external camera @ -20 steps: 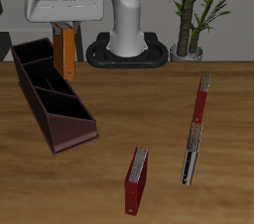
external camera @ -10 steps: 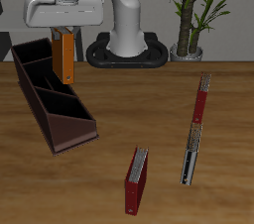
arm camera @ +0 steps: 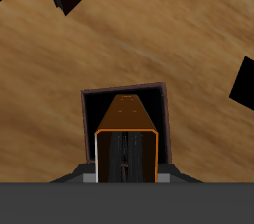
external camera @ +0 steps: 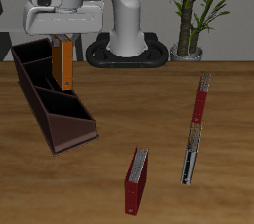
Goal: Place the orange book into the right desk caddy's left compartment
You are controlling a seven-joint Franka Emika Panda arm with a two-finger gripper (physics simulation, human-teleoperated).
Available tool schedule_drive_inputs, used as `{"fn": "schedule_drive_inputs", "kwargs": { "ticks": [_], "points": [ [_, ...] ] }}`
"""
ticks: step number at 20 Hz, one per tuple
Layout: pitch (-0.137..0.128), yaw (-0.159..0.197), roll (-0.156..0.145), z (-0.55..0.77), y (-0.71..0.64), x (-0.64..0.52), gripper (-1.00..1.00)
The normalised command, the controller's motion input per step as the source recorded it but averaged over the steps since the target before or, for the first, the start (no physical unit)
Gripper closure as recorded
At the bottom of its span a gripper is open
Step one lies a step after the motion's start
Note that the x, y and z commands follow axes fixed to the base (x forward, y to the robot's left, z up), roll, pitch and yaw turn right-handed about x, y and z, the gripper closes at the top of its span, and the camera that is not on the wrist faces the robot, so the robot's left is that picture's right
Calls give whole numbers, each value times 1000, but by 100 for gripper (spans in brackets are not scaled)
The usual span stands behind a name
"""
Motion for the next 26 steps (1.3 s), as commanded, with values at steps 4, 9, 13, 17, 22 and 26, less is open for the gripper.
{"fn": "schedule_drive_inputs", "kwargs": {
  "ticks": [4, 9, 13, 17, 22, 26],
  "points": [
    [13, -5, -5, -106, -36, 62, 100],
    [13, -10, 0, -145, -20, 76, 100],
    [20, -13, 3, -120, -8, 80, 100],
    [4, -11, -2, -68, 16, 18, 100],
    [11, -3, -2, -79, -15, 58, 100],
    [24, -18, -4, -176, -32, 16, 100]
  ]
}}
